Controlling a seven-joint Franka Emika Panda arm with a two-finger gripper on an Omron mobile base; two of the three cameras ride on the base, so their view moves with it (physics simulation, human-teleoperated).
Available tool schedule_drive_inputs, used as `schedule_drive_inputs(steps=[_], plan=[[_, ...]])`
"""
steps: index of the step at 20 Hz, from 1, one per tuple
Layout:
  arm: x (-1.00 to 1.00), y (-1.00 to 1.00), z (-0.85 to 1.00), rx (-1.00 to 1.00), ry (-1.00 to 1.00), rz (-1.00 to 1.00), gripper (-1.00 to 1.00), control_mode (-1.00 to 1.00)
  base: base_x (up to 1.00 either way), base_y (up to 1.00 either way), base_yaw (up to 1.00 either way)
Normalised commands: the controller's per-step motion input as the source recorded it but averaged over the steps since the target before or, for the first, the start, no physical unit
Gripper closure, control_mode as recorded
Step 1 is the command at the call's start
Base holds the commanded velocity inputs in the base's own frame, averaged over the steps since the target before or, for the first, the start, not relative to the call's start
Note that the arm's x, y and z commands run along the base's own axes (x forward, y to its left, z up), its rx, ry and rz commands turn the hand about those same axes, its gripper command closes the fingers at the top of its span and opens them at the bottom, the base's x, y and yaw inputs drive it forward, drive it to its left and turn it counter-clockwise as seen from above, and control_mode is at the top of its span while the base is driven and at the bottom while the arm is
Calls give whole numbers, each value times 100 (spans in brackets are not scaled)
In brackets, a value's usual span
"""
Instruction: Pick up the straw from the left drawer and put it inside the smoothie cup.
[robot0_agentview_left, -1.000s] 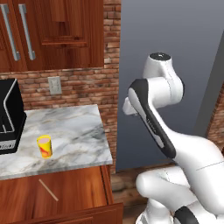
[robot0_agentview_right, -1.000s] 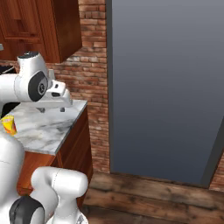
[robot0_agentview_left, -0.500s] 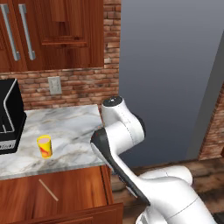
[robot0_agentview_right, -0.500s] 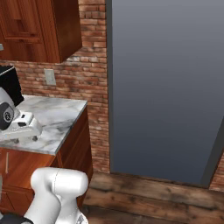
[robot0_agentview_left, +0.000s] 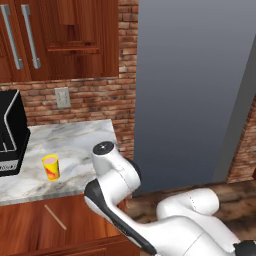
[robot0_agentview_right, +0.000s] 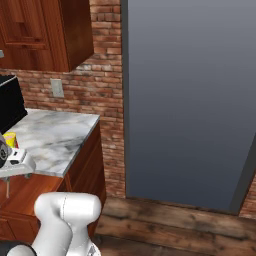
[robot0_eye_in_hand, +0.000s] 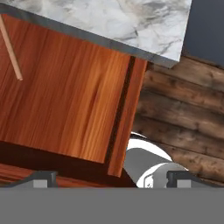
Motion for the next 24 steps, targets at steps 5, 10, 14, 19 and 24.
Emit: schedule_drive_inputs(steps=[5,10,14,19,24], plan=[[24,89,-66,0,0,0,-100,-100,0,0,0],[38,76,-55,2,5,0,-100,-100,0,0,0],[39,50,-66,8,12,0,-100,-100,0,0,0],[24,46,-71,8,14,0,-100,-100,0,0,0],[-10,41,-43,5,9,0,-100,-100,0,0,0]])
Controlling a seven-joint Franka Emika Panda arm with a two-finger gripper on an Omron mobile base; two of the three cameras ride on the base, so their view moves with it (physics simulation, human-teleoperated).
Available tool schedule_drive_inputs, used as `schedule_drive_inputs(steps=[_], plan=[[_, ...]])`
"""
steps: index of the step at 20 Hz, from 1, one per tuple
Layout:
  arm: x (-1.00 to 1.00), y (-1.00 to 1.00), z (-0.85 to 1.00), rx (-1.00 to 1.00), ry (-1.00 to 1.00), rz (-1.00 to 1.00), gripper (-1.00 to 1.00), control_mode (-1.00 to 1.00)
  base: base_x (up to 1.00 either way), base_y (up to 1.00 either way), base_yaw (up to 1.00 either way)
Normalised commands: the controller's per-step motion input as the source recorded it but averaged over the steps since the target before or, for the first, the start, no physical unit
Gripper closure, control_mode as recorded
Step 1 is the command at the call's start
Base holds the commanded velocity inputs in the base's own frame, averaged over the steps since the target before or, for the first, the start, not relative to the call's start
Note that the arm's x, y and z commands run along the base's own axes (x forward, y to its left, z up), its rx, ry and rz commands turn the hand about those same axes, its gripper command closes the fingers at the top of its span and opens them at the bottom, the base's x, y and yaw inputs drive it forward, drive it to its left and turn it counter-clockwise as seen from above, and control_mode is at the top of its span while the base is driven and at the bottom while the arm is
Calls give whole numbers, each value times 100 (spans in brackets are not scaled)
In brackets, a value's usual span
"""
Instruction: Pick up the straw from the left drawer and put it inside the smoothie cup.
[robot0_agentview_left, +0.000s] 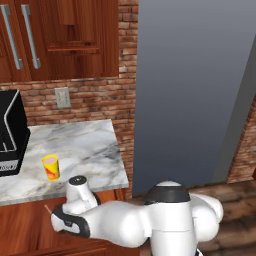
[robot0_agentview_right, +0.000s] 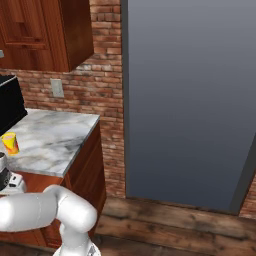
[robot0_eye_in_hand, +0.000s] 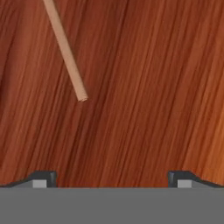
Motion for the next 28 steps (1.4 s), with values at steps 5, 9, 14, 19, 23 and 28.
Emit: schedule_drive_inputs(steps=[5,9,14,19,23,28], plan=[[-70,29,-10,0,7,0,-100,-100,0,0,0],[-76,11,-22,0,8,0,-100,-100,0,0,0],[-79,1,-31,0,10,0,-100,-100,0,0,0],[-97,0,-9,0,5,0,-100,-100,0,0,0],[-100,0,5,0,-1,0,-100,-100,0,0,0],[-91,1,50,-2,-15,0,-100,-100,0,0,0]])
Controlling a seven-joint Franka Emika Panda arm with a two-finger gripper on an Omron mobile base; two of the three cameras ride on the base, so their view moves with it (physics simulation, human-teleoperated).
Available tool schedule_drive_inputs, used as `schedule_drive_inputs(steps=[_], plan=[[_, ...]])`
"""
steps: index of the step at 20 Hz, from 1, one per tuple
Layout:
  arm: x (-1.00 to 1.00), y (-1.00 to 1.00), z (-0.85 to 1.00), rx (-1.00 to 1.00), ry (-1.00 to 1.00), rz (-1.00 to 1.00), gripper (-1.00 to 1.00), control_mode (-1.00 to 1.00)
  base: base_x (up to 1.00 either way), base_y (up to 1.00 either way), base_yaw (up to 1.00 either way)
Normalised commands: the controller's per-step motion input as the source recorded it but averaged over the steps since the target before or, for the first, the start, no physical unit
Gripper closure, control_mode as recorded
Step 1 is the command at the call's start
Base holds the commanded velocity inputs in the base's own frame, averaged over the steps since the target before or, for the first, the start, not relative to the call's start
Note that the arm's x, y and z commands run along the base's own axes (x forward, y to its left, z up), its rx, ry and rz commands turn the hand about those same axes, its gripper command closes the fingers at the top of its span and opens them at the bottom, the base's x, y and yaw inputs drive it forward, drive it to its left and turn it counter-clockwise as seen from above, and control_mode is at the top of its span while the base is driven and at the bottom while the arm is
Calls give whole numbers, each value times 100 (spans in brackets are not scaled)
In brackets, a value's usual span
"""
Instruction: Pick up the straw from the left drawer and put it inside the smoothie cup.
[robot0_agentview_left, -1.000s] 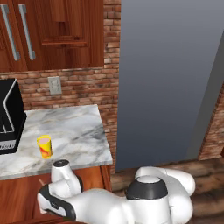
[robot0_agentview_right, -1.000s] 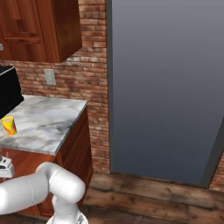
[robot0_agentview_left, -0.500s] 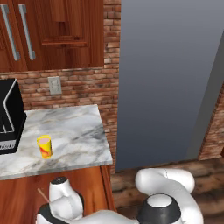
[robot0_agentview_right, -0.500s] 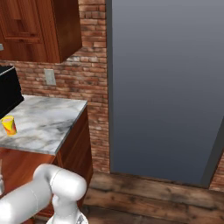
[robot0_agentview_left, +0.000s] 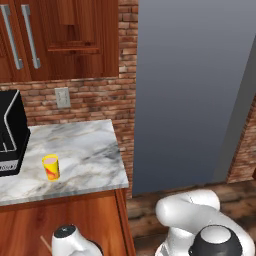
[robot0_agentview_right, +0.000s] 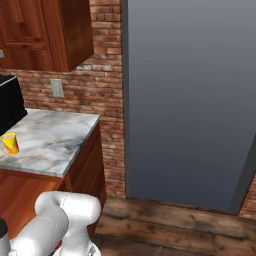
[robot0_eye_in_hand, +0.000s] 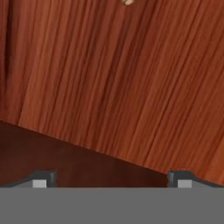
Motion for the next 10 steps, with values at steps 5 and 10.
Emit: schedule_drive_inputs(steps=[5,10], plan=[[45,0,67,-3,-2,0,-100,-100,0,0,0],[100,0,22,0,0,3,-100,-100,0,0,0]])
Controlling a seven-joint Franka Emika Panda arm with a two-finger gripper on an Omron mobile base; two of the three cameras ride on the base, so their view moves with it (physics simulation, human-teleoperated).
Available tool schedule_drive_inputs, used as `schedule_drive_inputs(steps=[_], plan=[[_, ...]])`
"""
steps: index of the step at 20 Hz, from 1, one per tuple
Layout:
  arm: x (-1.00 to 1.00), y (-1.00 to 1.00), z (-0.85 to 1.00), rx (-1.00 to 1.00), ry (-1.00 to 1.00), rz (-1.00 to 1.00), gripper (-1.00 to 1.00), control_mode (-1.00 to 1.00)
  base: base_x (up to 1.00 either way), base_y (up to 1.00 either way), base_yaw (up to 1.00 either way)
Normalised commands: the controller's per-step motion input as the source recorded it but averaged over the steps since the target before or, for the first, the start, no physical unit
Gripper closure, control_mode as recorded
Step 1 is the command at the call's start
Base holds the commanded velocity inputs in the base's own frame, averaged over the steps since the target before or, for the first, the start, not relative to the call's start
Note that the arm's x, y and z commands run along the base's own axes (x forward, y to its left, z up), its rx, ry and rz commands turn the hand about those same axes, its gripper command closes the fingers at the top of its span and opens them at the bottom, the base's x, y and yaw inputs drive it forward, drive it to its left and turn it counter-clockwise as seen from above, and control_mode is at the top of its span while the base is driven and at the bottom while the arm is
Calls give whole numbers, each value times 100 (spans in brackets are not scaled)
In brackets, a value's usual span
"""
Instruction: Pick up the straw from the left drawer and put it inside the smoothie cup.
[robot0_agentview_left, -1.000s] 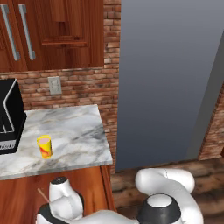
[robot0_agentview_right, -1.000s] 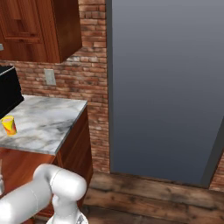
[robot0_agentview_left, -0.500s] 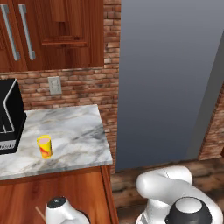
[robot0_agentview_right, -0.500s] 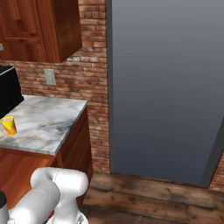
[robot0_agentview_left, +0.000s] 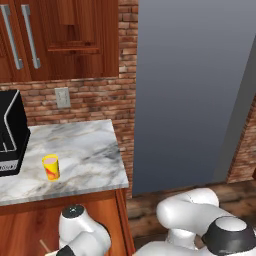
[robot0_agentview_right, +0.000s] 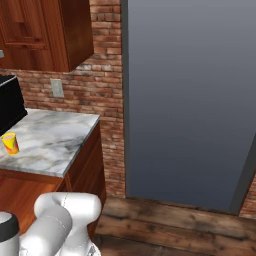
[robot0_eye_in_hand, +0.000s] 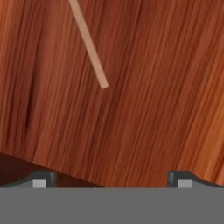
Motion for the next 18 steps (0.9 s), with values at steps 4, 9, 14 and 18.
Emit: schedule_drive_inputs(steps=[4,9,14,18], plan=[[85,0,-2,0,0,5,-100,-100,0,0,0],[61,32,0,-1,-1,5,-100,-100,0,0,0],[50,52,-3,-6,0,7,-100,-100,0,0,0],[31,48,-21,-11,0,7,-100,-100,0,0,0]])
